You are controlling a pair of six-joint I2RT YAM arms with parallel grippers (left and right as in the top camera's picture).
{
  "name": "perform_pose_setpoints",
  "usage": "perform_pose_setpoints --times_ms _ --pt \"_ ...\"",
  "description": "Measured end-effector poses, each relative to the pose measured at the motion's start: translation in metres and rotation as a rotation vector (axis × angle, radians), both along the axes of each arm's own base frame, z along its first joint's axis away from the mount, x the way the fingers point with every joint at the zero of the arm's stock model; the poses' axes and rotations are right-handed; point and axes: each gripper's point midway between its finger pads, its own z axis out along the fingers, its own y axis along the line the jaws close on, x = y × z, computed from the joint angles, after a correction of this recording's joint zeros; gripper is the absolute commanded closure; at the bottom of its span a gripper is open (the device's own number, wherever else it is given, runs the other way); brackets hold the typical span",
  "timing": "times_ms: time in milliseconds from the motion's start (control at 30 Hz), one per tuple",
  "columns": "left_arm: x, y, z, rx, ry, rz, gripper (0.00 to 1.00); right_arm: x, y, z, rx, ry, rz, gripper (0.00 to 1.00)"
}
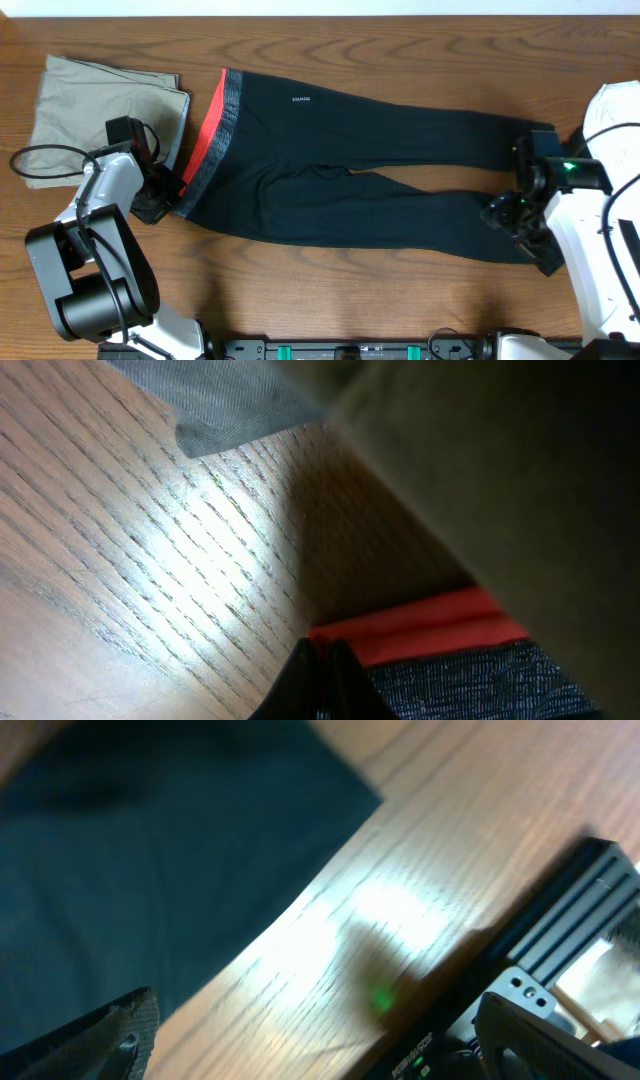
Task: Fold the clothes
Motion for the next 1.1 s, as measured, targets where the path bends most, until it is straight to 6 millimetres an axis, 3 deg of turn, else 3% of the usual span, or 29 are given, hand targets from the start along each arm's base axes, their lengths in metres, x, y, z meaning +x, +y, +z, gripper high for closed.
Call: perform_pose_setpoints --times_ms 233,400,800,1100 --pt "0.000 0.000 0.000 0.000 0.000 0.000 0.94 0.005 -0.032 0.000 -0.047 -0.056 -0.126 0.01" --pt "0.001 -0.003 0.000 -0.015 -0.005 -0.001 0.94 0.021 -0.037 -0.016 -0.061 -0.125 -0.103 0.01" --pt "0.002 -0.004 0.000 -0.025 -0.008 -0.002 0.94 -0.006 -0.060 -0.071 -0.016 -0.113 -0.153 0.02" --pt "0.002 -0.004 0.000 -0.026 -0.009 -0.002 0.94 -0.021 -0.058 -0.098 0.093 -0.133 -0.158 0.14"
